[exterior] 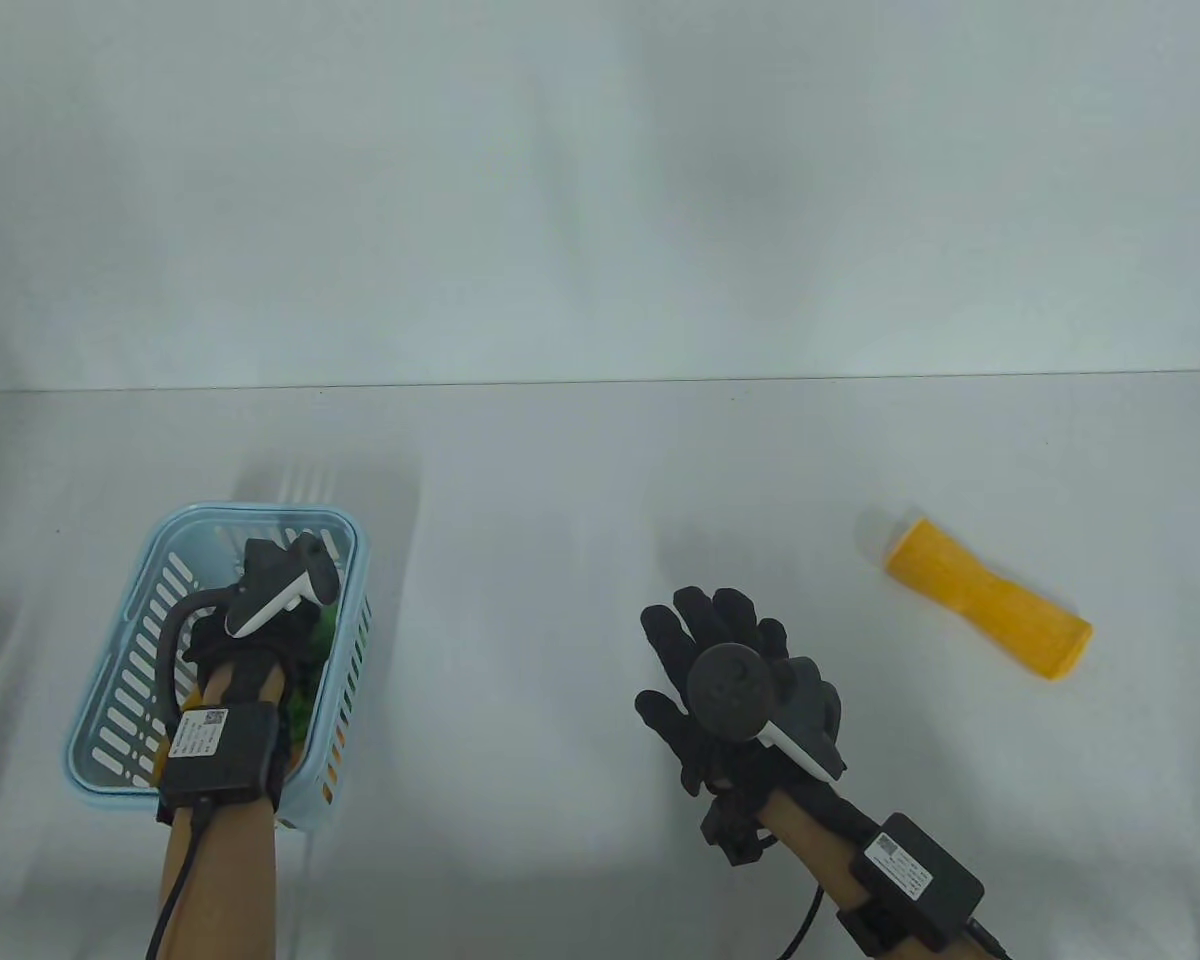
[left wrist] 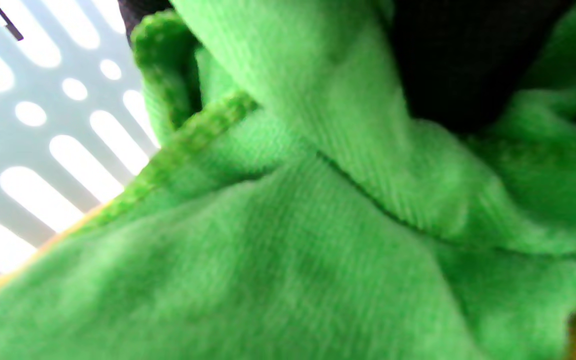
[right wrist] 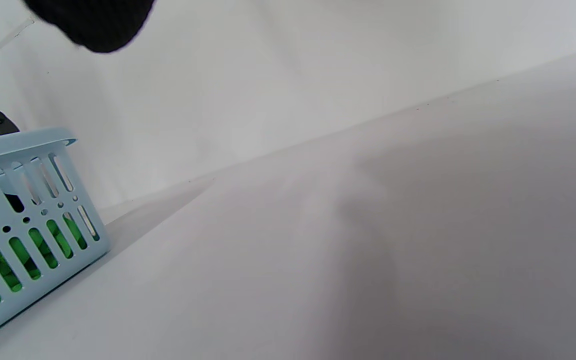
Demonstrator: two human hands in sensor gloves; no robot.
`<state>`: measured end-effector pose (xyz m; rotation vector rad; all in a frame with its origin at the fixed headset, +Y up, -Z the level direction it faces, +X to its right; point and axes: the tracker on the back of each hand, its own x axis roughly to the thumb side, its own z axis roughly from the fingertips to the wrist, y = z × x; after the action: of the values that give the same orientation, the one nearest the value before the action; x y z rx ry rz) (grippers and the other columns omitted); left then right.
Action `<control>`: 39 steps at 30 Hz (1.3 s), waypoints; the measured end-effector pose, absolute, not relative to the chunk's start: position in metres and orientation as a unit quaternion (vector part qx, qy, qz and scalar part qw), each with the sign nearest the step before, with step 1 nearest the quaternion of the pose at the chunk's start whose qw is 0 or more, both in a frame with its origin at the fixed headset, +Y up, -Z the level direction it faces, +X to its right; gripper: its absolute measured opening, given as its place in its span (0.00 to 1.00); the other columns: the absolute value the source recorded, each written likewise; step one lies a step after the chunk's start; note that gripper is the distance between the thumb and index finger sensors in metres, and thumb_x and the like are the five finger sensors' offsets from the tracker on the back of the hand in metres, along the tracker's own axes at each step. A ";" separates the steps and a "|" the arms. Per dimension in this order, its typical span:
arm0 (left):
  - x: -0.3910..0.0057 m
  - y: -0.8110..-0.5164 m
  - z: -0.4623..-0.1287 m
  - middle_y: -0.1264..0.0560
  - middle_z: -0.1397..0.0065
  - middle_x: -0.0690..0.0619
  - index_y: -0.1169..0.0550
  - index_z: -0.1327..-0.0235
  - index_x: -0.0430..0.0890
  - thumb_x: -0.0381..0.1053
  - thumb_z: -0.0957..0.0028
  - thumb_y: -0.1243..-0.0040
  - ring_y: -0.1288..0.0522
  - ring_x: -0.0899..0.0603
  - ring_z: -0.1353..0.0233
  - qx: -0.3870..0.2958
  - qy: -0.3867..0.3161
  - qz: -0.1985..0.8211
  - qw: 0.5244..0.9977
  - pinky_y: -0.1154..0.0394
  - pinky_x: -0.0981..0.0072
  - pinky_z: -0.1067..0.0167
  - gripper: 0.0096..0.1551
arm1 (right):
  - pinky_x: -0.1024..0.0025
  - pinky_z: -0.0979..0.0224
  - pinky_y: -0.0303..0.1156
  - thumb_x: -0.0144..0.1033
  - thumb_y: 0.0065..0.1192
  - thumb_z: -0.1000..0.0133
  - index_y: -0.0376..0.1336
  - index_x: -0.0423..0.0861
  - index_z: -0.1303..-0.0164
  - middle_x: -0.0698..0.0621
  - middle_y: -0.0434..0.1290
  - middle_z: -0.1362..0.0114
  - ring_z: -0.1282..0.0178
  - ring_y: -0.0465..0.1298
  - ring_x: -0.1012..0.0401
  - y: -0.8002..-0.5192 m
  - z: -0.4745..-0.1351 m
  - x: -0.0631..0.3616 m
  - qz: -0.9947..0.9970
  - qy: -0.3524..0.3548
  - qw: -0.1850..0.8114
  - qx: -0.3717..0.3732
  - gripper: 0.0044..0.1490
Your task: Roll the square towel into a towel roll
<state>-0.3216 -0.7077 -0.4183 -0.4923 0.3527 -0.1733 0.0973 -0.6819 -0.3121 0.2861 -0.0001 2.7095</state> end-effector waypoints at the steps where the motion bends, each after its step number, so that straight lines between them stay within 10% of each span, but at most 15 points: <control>1: -0.323 -0.705 -0.418 0.41 0.19 0.59 0.29 0.45 0.69 0.56 0.61 0.33 0.32 0.40 0.22 -0.232 0.177 -0.080 0.953 0.34 0.42 0.27 0.29 | 0.35 0.19 0.37 0.62 0.55 0.58 0.40 0.67 0.28 0.61 0.38 0.15 0.12 0.37 0.48 -0.682 -0.312 0.098 0.972 0.001 0.211 0.102 0.50; 21: -0.317 -0.582 -0.382 0.38 0.19 0.58 0.29 0.44 0.67 0.56 0.59 0.34 0.30 0.40 0.23 -0.039 0.220 0.027 0.974 0.32 0.42 0.28 0.28 | 0.35 0.19 0.38 0.62 0.55 0.58 0.41 0.67 0.28 0.60 0.40 0.16 0.12 0.38 0.48 -0.679 -0.313 0.106 0.968 -0.004 0.235 0.089 0.49; 39: -0.254 -0.491 -0.350 0.37 0.20 0.57 0.30 0.43 0.67 0.56 0.58 0.34 0.27 0.41 0.25 0.110 0.069 0.204 0.970 0.30 0.43 0.29 0.28 | 0.35 0.19 0.39 0.61 0.55 0.57 0.41 0.67 0.28 0.60 0.40 0.16 0.13 0.39 0.48 -0.678 -0.315 0.111 0.966 -0.003 0.246 0.074 0.49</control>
<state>-0.2542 -0.4907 -0.3496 0.2212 0.1402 0.4114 0.1106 -0.6784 -0.3150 0.2031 -0.0088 2.6369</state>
